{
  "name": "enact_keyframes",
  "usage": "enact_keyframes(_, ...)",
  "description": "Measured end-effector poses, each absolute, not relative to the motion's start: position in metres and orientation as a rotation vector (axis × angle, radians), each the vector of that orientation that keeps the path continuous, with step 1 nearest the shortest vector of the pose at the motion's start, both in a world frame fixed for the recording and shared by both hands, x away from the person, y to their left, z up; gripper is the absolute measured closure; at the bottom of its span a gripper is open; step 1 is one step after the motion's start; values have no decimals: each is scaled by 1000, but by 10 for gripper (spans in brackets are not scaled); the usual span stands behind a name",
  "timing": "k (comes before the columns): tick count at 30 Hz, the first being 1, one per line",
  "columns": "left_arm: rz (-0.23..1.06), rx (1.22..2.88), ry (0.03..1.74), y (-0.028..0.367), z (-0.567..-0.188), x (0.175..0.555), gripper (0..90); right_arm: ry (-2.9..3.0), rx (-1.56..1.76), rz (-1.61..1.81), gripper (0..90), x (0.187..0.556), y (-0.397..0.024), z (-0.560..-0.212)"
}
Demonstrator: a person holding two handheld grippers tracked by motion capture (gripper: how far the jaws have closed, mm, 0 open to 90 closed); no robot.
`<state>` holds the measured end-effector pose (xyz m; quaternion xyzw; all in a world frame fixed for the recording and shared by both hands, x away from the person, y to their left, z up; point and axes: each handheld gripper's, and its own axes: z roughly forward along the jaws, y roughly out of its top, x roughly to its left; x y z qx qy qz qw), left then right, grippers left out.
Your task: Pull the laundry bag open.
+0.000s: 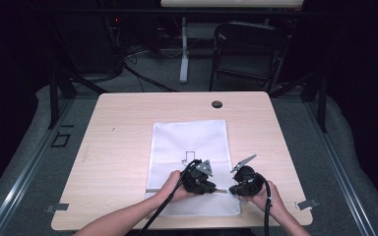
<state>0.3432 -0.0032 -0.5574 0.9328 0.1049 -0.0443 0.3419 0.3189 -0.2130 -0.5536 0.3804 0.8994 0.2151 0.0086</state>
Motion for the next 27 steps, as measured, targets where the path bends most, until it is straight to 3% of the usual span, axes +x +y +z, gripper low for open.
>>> enact_keyframes(27, -109, 2429, 292, 18, -550, 342, 821, 2812, 1209, 676, 900, 320, -213, -553)
